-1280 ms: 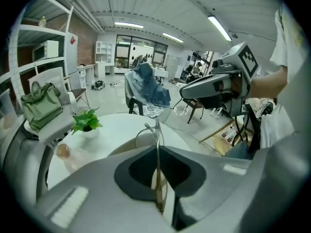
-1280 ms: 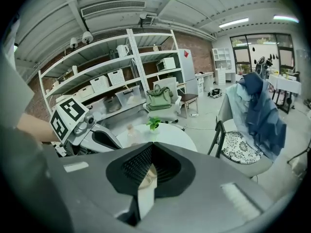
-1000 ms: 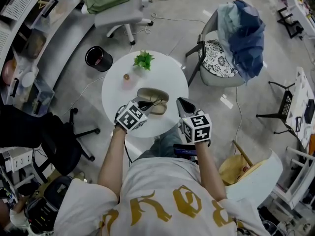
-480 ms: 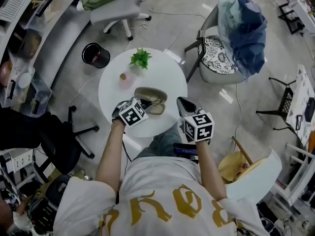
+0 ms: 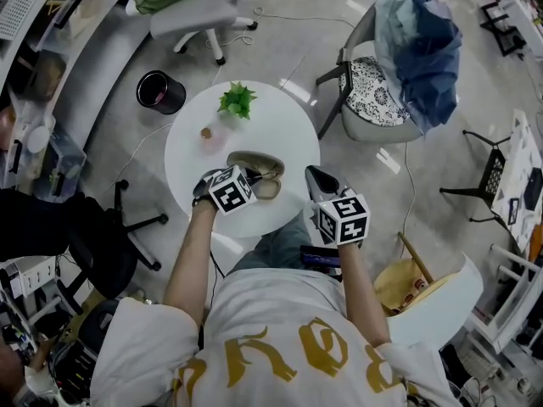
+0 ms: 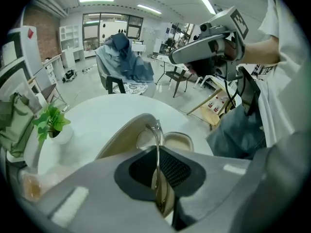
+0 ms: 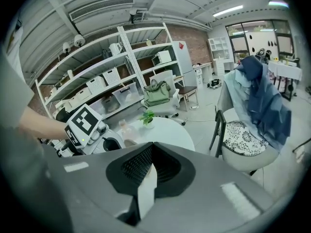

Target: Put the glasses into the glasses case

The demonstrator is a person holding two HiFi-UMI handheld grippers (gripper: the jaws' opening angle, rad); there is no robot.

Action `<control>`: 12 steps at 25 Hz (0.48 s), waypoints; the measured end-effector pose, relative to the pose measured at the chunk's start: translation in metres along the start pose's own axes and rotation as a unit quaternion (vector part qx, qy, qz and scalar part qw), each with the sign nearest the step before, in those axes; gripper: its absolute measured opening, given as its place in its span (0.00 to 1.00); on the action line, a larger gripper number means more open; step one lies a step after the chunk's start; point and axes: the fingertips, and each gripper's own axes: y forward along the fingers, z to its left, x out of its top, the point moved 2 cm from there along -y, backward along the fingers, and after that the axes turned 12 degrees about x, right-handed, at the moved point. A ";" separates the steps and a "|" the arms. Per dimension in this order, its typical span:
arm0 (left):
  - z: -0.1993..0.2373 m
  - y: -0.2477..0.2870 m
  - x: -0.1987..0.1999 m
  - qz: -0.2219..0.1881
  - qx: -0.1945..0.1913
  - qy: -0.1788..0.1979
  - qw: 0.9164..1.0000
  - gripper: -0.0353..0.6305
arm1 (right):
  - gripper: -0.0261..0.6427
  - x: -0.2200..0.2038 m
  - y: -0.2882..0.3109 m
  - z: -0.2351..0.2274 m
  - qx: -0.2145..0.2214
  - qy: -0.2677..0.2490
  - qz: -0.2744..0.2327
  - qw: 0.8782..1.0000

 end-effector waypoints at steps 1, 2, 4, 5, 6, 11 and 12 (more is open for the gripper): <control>0.000 0.001 0.000 0.002 -0.001 0.001 1.000 0.08 | 0.07 0.001 -0.001 -0.001 -0.002 0.000 -0.001 1.000; 0.000 0.002 0.000 0.003 -0.002 0.003 1.000 0.08 | 0.07 0.001 -0.001 -0.003 -0.004 -0.001 -0.001 1.000; -0.001 0.004 -0.001 0.006 -0.002 0.006 1.000 0.08 | 0.07 0.002 -0.001 -0.005 -0.009 -0.004 0.002 1.000; -0.001 0.005 -0.002 0.008 -0.002 0.008 1.000 0.08 | 0.07 0.003 -0.002 -0.005 -0.008 -0.004 0.002 1.000; -0.001 0.006 -0.003 0.011 -0.002 0.010 1.000 0.08 | 0.07 0.004 -0.002 -0.005 -0.005 -0.002 0.001 1.000; -0.003 0.010 -0.006 0.022 -0.009 0.014 1.000 0.08 | 0.08 0.004 0.001 -0.003 0.007 -0.005 0.012 1.000; -0.004 0.010 -0.007 0.024 -0.011 0.014 1.000 0.08 | 0.08 0.002 0.002 -0.002 0.007 -0.009 0.016 1.000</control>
